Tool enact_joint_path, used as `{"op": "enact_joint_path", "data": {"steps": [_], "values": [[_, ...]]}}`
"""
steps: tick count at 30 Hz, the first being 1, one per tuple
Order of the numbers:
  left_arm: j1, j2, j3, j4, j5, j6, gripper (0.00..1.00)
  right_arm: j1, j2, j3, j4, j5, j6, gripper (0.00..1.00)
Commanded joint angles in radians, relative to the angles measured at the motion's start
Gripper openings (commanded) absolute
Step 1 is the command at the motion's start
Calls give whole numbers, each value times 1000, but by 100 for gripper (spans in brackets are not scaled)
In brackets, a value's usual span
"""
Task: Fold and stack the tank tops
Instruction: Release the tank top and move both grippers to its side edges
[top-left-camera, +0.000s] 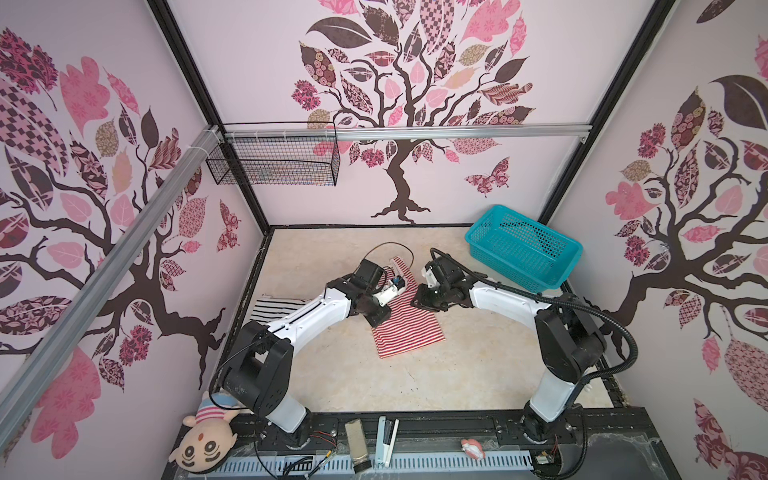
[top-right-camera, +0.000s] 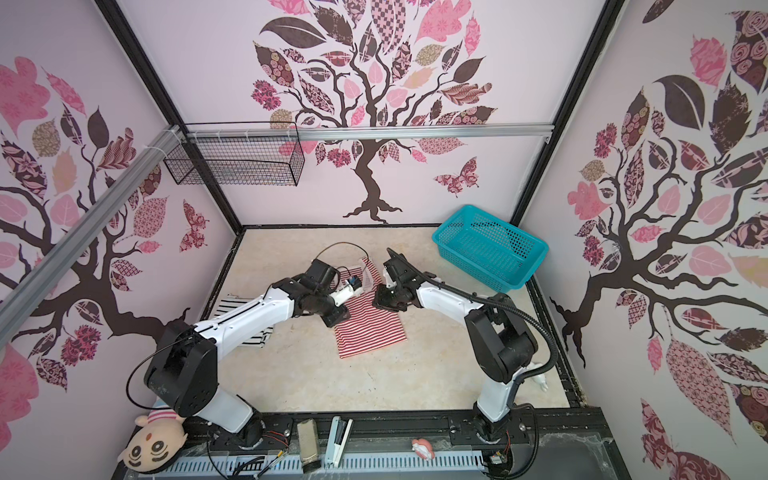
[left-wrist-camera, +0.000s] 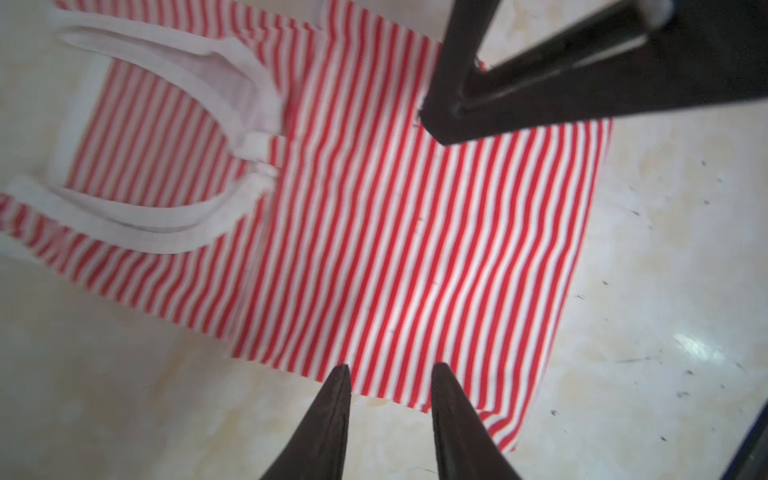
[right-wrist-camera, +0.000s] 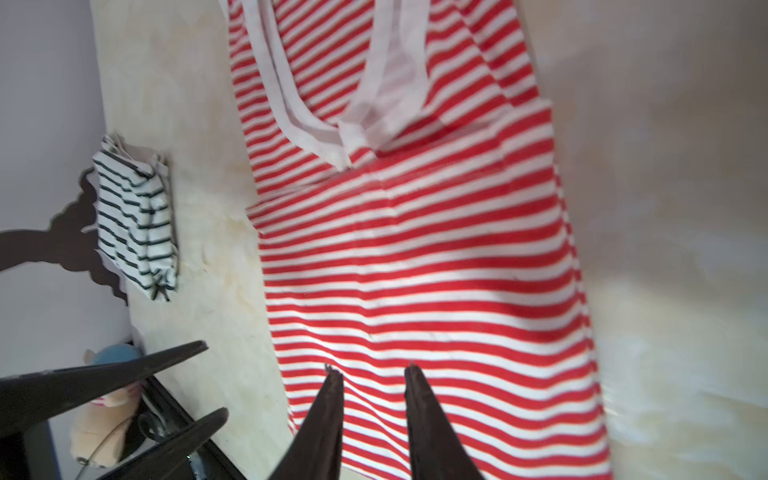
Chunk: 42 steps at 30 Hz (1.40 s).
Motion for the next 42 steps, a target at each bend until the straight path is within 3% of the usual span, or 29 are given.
{"op": "enact_joint_path", "data": {"steps": [1,10,21,30,36,42], "values": [[-21,-8,-62,-8,39,36,36,13,-45,-80,19,13,19,36],[-21,93,-87,14,-18,39,34,16,-51,-177,60,6,27,40],[-29,161,-124,-66,-125,149,32,51,-108,-280,72,28,58,43],[-34,52,-225,-168,-90,268,32,190,-195,-420,75,101,173,44],[-34,-94,-280,-209,-80,322,32,236,-339,-440,37,130,213,46],[-35,-301,-319,-121,-109,289,43,236,-393,-368,-109,208,184,55]]}}
